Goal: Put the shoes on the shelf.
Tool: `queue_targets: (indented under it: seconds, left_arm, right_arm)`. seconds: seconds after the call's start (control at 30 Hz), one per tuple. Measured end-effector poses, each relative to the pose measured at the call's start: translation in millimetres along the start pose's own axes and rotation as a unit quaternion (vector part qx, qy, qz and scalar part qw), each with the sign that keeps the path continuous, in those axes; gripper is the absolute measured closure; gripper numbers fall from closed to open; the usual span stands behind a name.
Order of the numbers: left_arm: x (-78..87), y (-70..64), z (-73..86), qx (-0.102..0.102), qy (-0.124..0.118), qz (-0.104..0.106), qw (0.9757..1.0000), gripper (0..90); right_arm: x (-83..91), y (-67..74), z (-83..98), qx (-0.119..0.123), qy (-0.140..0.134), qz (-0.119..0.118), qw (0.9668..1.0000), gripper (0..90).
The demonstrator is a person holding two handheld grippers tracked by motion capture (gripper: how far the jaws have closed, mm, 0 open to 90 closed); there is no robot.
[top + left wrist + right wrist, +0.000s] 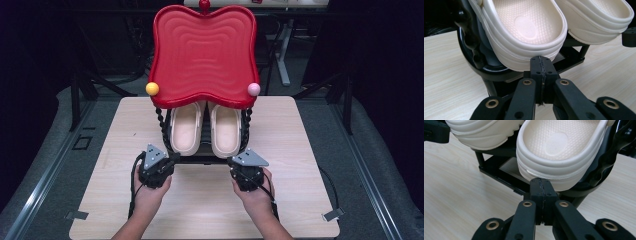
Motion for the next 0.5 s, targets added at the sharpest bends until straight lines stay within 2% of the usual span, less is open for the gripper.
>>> queue_targets:
  seconds: [0.4,0.5]
  left_arm:
    - [-18.2,0.2,-13.2,0.002,0.003,-0.005,1.0,89.9]
    - [-21.9,0.1,-16.0,0.006,0.003,-0.005,1.0,89.9]
  right_arm:
    - [-15.9,-13.0,-15.0,-0.014,-0.002,0.0,0.9999,90.0]
    - [-19.4,-13.0,-19.8,-0.018,-0.005,-0.007,0.9998,90.0]
Point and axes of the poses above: each handheld gripper's, and its own axes: x roughly backward along the jaws, z roughly out of its underside, y roughly to its left, the point moved 2 cm from there along -x, roughly forward along the jaws, and after that the axes turned 9 degrees about x, right-handed, at the moved point
